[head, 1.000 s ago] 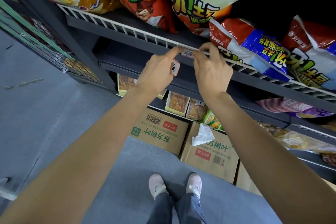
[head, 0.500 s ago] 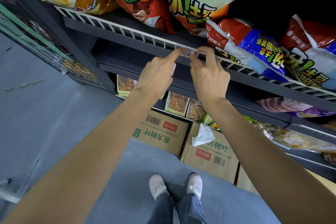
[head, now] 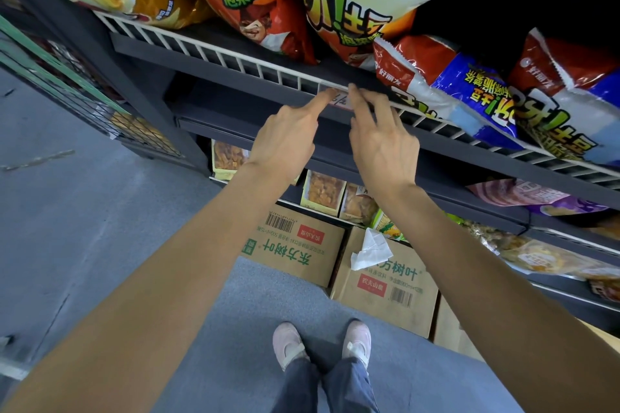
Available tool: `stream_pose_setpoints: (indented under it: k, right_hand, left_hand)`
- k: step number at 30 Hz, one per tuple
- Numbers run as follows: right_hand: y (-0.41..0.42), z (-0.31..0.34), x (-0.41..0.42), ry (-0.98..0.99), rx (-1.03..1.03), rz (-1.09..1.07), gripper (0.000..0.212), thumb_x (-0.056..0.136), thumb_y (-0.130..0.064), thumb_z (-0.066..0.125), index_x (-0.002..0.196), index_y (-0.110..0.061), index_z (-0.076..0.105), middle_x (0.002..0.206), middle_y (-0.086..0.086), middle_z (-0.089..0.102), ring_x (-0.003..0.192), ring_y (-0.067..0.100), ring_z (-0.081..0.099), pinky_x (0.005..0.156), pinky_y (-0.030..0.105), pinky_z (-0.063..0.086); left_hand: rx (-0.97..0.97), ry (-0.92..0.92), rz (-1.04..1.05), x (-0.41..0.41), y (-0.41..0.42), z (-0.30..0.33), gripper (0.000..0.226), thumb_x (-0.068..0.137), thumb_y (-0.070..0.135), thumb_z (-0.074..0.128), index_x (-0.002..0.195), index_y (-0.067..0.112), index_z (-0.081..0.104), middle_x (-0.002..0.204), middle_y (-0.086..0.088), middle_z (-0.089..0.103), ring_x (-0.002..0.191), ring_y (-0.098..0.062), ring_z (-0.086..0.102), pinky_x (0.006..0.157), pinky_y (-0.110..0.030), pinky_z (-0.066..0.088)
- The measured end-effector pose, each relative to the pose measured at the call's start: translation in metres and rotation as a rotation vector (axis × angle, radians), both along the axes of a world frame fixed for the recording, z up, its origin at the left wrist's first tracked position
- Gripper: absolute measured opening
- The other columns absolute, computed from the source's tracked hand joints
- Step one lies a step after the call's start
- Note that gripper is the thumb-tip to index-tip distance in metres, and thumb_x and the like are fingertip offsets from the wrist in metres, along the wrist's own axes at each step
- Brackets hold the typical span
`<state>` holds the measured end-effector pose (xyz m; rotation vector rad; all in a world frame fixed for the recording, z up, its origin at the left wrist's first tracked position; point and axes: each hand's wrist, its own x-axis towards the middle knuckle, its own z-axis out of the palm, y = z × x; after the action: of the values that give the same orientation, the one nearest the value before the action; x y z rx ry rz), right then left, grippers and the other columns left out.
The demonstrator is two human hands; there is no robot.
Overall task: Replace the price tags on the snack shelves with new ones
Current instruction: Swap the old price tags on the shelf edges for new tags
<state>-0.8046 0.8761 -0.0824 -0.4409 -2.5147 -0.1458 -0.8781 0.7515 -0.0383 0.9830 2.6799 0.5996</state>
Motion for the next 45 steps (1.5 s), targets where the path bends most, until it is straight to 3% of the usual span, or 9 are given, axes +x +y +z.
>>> stream_pose_setpoints:
  k: [6, 9, 15, 20, 24, 30, 34, 39, 45]
  right_hand:
    - [0.002, 0.004, -0.013, 0.011, -0.07, -0.013, 0.033, 0.071, -0.006, 0.074, 0.103, -0.014, 0.07, 0.097, 0.003, 0.066, 0.062, 0.018, 0.063, 0.036, 0.024, 0.045]
    - [-0.001, 0.005, -0.009, -0.006, -0.095, -0.011, 0.035, 0.073, -0.007, 0.073, 0.107, -0.013, 0.069, 0.101, 0.004, 0.065, 0.066, 0.017, 0.063, 0.039, 0.024, 0.046]
    - [-0.01, 0.012, 0.012, 0.048, -0.439, 0.03, 0.03, 0.084, -0.003, 0.059, 0.113, -0.009, 0.066, 0.112, 0.009, 0.059, 0.086, 0.021, 0.063, 0.055, 0.026, 0.048]
    - [-0.014, 0.014, 0.018, -0.038, -0.923, -0.12, 0.034, 0.094, -0.013, 0.05, 0.127, -0.013, 0.056, 0.125, 0.006, 0.05, 0.101, 0.016, 0.057, 0.077, 0.016, 0.037]
    - [-0.012, 0.015, 0.007, -0.053, -1.005, -0.079, 0.04, 0.094, -0.014, 0.051, 0.134, -0.011, 0.048, 0.131, 0.006, 0.045, 0.106, 0.016, 0.056, 0.078, 0.006, 0.03]
    - [-0.01, 0.015, 0.007, -0.042, -1.125, -0.07, 0.038, 0.094, -0.015, 0.051, 0.132, -0.014, 0.05, 0.122, 0.003, 0.054, 0.095, 0.013, 0.06, 0.084, 0.019, 0.045]
    - [-0.01, 0.024, 0.024, -0.047, -1.382, 0.026, 0.03, 0.093, -0.019, 0.055, 0.122, -0.014, 0.06, 0.088, -0.009, 0.065, 0.071, -0.004, 0.062, 0.062, 0.013, 0.049]
    - [0.005, 0.026, 0.065, 0.001, -1.337, 0.08, 0.002, 0.084, -0.015, 0.068, 0.085, -0.017, 0.069, 0.07, -0.013, 0.063, 0.063, -0.001, 0.057, 0.058, 0.013, 0.043]
    - [0.068, 0.021, 0.152, -0.018, -1.327, 0.022, 0.006, 0.08, -0.008, 0.07, 0.077, -0.014, 0.071, 0.064, -0.006, 0.063, 0.056, -0.001, 0.054, 0.055, 0.01, 0.043]
  left_hand:
    - [0.06, -0.052, 0.029, 0.001, 0.0, -0.002, 0.071, 0.086, -0.01, 0.042, 0.142, 0.033, 0.032, 0.075, -0.003, 0.051, 0.074, -0.028, 0.055, 0.056, -0.037, 0.045]
    - [0.248, -0.162, 0.124, 0.0, 0.0, -0.008, 0.052, 0.091, -0.001, 0.045, 0.135, 0.027, 0.04, 0.085, -0.011, 0.062, 0.082, -0.026, 0.062, 0.072, -0.038, 0.054]
    - [0.34, -0.328, 0.293, -0.001, 0.006, -0.014, 0.036, 0.098, 0.01, 0.043, 0.134, 0.017, 0.044, 0.112, -0.011, 0.065, 0.087, -0.013, 0.064, 0.07, -0.004, 0.041]
    - [0.381, -0.457, 0.316, -0.005, 0.009, -0.017, 0.05, 0.095, 0.006, 0.047, 0.141, 0.023, 0.037, 0.121, -0.013, 0.062, 0.076, -0.019, 0.071, 0.07, -0.013, 0.054]
    - [0.402, -0.501, 0.294, -0.008, 0.007, -0.016, 0.053, 0.095, 0.004, 0.048, 0.142, 0.025, 0.037, 0.122, -0.013, 0.06, 0.077, -0.019, 0.071, 0.075, -0.024, 0.058]
    - [0.483, -0.585, 0.347, 0.0, 0.004, -0.015, 0.022, 0.095, 0.01, 0.05, 0.115, 0.005, 0.058, 0.106, -0.014, 0.068, 0.065, -0.014, 0.069, 0.063, -0.02, 0.056]
    - [0.533, -0.634, 0.335, 0.02, -0.003, -0.012, 0.013, 0.094, 0.012, 0.052, 0.1, 0.009, 0.063, 0.09, -0.007, 0.069, 0.062, -0.012, 0.069, 0.06, -0.022, 0.055]
    - [0.54, -0.609, 0.251, 0.064, 0.014, -0.01, 0.009, 0.091, 0.01, 0.057, 0.092, 0.008, 0.065, 0.085, -0.009, 0.068, 0.072, -0.021, 0.069, 0.069, -0.03, 0.057]
    - [0.53, -0.643, 0.212, 0.152, 0.072, -0.021, 0.016, 0.095, 0.013, 0.051, 0.09, 0.008, 0.065, 0.08, -0.003, 0.067, 0.071, -0.014, 0.07, 0.071, -0.032, 0.058]
